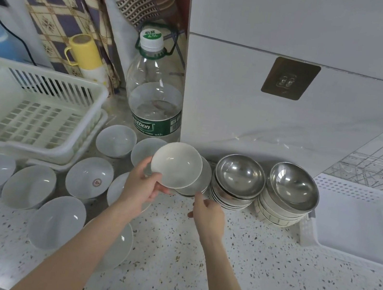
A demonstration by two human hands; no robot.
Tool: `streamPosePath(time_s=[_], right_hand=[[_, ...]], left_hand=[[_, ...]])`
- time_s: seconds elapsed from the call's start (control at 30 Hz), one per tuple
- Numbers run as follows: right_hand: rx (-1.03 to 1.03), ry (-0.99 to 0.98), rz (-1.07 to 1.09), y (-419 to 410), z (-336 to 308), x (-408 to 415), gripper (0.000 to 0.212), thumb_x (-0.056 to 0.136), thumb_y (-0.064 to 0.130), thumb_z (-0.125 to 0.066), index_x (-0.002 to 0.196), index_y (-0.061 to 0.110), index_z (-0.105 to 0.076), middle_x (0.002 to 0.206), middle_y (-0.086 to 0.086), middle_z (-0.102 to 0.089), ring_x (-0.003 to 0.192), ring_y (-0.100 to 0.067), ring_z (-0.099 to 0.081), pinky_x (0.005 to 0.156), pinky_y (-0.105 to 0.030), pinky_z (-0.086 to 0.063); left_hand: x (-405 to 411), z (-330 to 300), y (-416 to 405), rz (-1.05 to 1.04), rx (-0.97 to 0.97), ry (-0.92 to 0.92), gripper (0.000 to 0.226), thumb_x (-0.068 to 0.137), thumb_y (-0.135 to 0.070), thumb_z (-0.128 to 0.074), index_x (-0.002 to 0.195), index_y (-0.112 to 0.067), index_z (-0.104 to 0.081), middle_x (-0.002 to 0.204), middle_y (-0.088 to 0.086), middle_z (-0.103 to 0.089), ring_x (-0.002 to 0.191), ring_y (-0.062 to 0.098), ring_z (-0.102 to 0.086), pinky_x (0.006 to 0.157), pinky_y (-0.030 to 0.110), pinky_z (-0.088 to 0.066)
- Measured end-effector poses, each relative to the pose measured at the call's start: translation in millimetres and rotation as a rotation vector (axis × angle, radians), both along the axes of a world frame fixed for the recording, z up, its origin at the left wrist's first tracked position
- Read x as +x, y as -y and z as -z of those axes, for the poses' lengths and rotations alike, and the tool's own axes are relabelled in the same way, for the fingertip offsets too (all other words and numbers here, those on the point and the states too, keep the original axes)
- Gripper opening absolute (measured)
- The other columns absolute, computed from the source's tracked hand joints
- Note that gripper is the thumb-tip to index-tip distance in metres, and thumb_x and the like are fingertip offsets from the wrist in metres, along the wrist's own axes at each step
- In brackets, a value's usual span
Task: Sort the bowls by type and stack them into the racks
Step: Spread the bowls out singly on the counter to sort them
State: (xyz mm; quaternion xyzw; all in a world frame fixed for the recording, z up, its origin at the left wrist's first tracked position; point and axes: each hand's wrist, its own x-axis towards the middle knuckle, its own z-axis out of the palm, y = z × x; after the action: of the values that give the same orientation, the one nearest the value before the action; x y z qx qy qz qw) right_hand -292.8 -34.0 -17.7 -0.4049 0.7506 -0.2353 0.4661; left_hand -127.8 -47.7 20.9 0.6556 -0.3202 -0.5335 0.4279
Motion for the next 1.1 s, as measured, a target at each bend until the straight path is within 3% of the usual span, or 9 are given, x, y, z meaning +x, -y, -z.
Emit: streamPosePath(time_s=[0.2,0.3,0.43,0.57,0.67,0.8,1.03,1.1], right_hand=[[0.017,0.021,0.013,15.6,-4.2,15.2,0.051,0.089,0.051,-0.043,0.062,0.015,-0.067,0.051,0.012,-0.068,0.049,-0.010,-0.057,0.047,-0.024,-0.043],[0.019,-0.001,0.018,19.4,-1.5,19.1,0.045,0.091,0.043,-0.045,0.067,0.013,-0.068,0.050,0.008,-0.068,0.049,-0.012,-0.058,0.049,-0.024,-0.047],[0.017,-0.023,0.039,22.1,-1.2,21.6,0.032,0.092,0.027,-0.046,0.083,0.006,-0.069,0.055,0.002,-0.068,0.045,-0.009,-0.053,0.044,-0.020,-0.040],[0.003,0.005,0.049,23.7,-4.0,24.9,0.028,0.090,0.017,-0.043,0.084,0.004,-0.067,0.057,-0.001,-0.069,0.045,-0.013,-0.049,0.045,-0.021,-0.036],[-0.021,0.037,0.061,24.4,-7.1,27.8,0.030,0.090,0.014,-0.041,0.080,0.002,-0.067,0.056,-0.004,-0.069,0.040,-0.012,-0.041,0.042,-0.022,-0.031],[-0.042,0.057,0.078,22.4,-9.8,28.1,0.031,0.091,0.012,-0.041,0.078,0.001,-0.066,0.057,-0.004,-0.067,0.046,-0.014,-0.047,0.045,-0.023,-0.034],[-0.134,0.122,0.065,12.2,-28.1,32.2,0.034,0.088,0.012,-0.043,0.060,0.007,-0.061,0.047,0.001,-0.061,0.041,-0.009,-0.044,0.044,-0.024,-0.033],[-0.166,0.178,0.087,1.3,-35.0,31.8,0.034,0.086,0.010,-0.044,0.056,0.008,-0.058,0.044,0.004,-0.058,0.038,-0.005,-0.046,0.044,-0.023,-0.034]], left_hand=[[16.9,1.8,-18.9,-0.122,0.012,-0.148,0.047,0.094,0.001,-0.049,0.135,-0.020,-0.049,0.062,0.018,-0.068,0.034,0.007,-0.045,0.032,0.016,-0.024],[21.4,4.7,-27.5,-0.151,0.031,-0.179,0.045,0.094,0.001,-0.049,0.133,-0.021,-0.050,0.062,0.018,-0.067,0.038,0.008,-0.048,0.033,0.015,-0.025],[26.3,7.8,-35.5,-0.168,0.046,-0.187,0.044,0.094,0.002,-0.048,0.131,-0.022,-0.051,0.062,0.017,-0.068,0.041,0.010,-0.049,0.034,0.016,-0.025],[28.3,6.7,-40.5,-0.187,0.036,-0.203,0.042,0.093,0.002,-0.048,0.123,-0.028,-0.054,0.062,0.016,-0.068,0.042,0.010,-0.051,0.035,0.017,-0.027],[30.5,4.7,-43.8,-0.221,0.030,-0.231,0.041,0.093,0.001,-0.049,0.118,-0.031,-0.056,0.063,0.016,-0.068,0.046,0.012,-0.050,0.035,0.017,-0.027],[34.4,1.6,-47.9,-0.254,0.010,-0.263,0.042,0.094,0.003,-0.049,0.120,-0.030,-0.055,0.065,0.015,-0.067,0.045,0.010,-0.058,0.034,0.016,-0.026],[43.6,-13.2,-61.6,-0.266,-0.027,-0.257,0.046,0.095,0.003,-0.045,0.138,-0.015,-0.046,0.098,0.043,-0.060,0.037,0.007,-0.052,0.033,0.016,-0.023],[48.5,-15.4,-67.6,-0.277,-0.043,-0.265,0.045,0.096,0.003,-0.044,0.139,-0.012,-0.045,0.093,0.041,-0.062,0.036,0.007,-0.051,0.033,0.016,-0.022]])
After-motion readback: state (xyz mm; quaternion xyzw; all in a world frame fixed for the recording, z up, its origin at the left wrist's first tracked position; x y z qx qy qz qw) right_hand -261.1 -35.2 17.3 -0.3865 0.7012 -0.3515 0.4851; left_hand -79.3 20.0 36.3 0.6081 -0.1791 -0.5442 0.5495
